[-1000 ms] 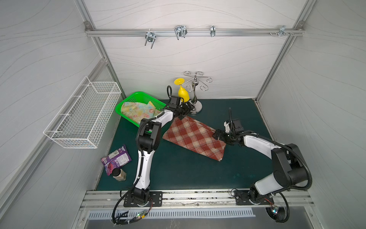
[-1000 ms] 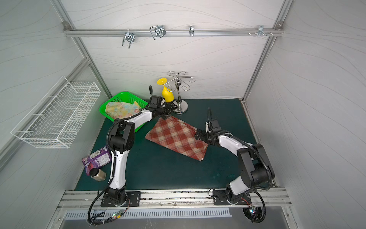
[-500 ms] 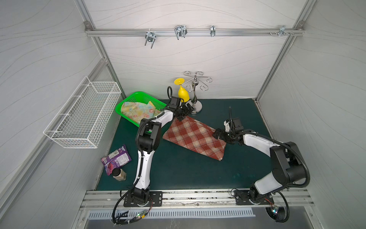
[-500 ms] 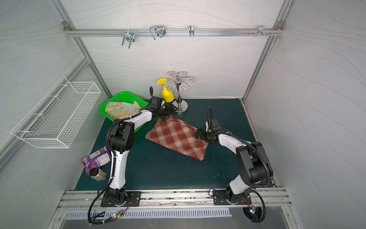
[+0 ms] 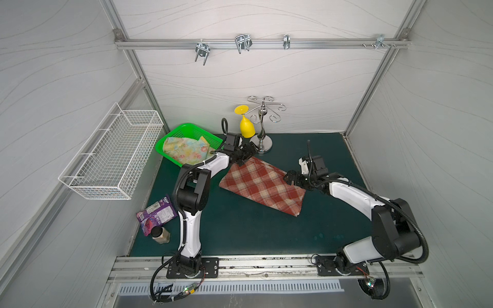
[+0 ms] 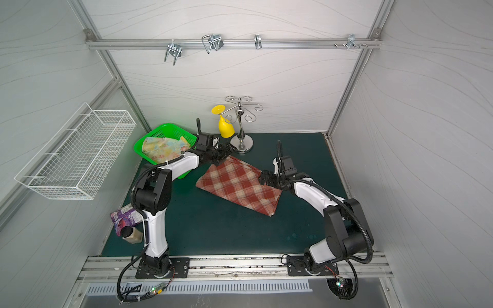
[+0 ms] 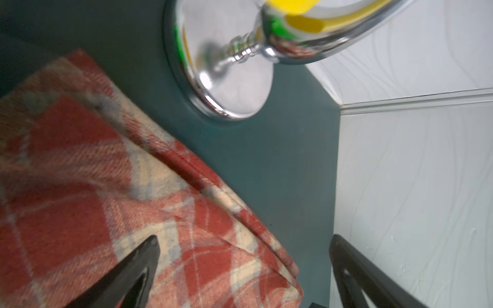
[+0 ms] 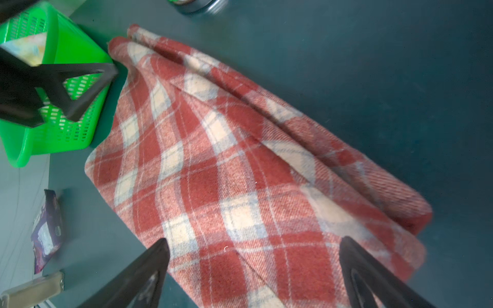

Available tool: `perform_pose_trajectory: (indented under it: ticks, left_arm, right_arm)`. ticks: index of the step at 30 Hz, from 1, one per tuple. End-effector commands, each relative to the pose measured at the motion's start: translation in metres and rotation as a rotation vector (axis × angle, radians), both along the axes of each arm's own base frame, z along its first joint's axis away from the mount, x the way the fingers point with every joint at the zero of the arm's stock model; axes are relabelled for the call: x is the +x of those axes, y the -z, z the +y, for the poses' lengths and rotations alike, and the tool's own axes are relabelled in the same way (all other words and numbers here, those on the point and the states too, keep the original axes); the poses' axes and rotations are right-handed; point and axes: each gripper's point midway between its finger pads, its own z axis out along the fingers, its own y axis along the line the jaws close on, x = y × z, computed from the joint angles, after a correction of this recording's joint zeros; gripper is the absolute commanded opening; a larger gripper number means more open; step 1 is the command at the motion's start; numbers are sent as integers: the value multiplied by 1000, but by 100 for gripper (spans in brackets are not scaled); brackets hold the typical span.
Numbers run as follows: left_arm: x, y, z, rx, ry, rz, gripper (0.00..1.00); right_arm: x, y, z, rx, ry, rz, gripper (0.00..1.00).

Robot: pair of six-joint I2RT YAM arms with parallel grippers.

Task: Fold and stack skirts
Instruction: Smooth out the skirt at the center of the table.

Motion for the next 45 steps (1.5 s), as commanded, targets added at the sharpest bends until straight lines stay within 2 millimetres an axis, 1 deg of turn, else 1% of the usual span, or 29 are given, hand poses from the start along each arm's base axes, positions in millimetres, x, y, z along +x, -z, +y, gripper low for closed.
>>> perform_pose_trajectory:
  ticks: [1, 4, 7, 13, 15, 18, 21, 23, 24, 27, 31, 35, 38, 40, 45]
  left_arm:
    - [13, 12, -7, -16, 1, -10, 99]
    - [24, 21, -11, -17, -1, 2, 99]
    - [33, 25, -13, -22, -8, 1, 99]
    - [49, 20, -13, -37, -26, -12, 99]
    - [53, 22, -11, -31, -36, -12, 99]
    - [59, 32, -13, -30, -30, 7, 99]
    - [62, 40, -16, -41, -23, 27, 99]
    - [60, 39, -14, -41, -26, 29, 99]
    - [58, 34, -13, -44, -27, 19, 99]
    - [47, 9, -8, -49, -27, -19, 99]
    - [25, -29, 0, -50, -20, -64, 99]
    - [-4, -51, 7, -66, -18, -81, 99]
    - [-30, -57, 15, -62, -15, -81, 99]
    - [-48, -56, 19, -66, -11, -79, 100]
    - [-87, -42, 31, -61, -16, -53, 99]
  right_arm:
    - [-3, 7, 2, -21, -13, 11, 99]
    - [-4, 14, 3, -32, -17, 21, 99]
    - [-6, 21, 3, -47, -17, 27, 99]
    - [-4, 35, 1, -84, -18, 52, 99]
    - [-4, 41, 1, -92, -20, 62, 99]
    - [-2, 46, 0, -102, -17, 67, 99]
    - [1, 45, 2, -105, -19, 64, 99]
    - [6, 45, 1, -125, -16, 62, 99]
    - [9, 46, 0, -140, -18, 59, 99]
    - [19, 50, -1, -161, -13, 68, 99]
    - [31, 57, -4, -187, -3, 77, 99]
    - [38, 65, -9, -182, 17, 100, 99]
    - [40, 75, -12, -188, 24, 119, 99]
    - [41, 80, -12, -187, 27, 129, 99]
    - [42, 81, -8, -167, 23, 132, 99]
